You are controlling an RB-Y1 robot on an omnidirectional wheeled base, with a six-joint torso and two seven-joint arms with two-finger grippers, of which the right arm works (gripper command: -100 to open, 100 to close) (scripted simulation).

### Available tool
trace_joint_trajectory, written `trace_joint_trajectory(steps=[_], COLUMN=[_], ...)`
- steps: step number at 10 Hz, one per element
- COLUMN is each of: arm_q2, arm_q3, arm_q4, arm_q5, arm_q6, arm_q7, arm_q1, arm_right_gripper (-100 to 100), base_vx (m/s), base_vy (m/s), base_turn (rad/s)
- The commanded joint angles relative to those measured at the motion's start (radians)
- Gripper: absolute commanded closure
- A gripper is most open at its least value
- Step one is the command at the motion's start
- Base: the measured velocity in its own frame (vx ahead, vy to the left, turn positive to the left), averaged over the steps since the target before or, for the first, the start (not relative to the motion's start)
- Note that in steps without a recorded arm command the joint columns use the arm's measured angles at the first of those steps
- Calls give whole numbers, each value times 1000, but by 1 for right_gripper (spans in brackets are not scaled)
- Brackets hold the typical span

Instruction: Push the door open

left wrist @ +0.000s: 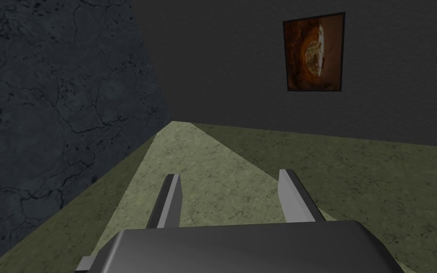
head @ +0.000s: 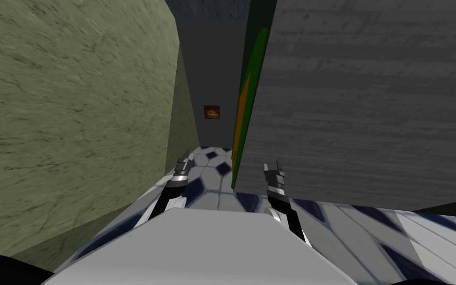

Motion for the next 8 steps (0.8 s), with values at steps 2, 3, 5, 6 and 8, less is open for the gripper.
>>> trace_joint_trajectory(steps=[2,3,5,6,8], arm_q2=[-4,-6,-9,-11,-14], arm_q3=[-6,-9,-13,-16,-21], arm_q4=[29,41,64,76,99], arm_q5=[-49,-68,-106,-125,-164], arm_q6=[-20,-28,-45,-53,-70], arm_q7=[-17,-24,-38,-45,-59], arm_q1=[7,10,16,18,24], arm_right_gripper=[-100,-100,-100,-100,-100], base_vx=[110,115,123,101,99], base_vy=[154,121,141,150,149], base_turn=[-182,-158,-181,-152,-178])
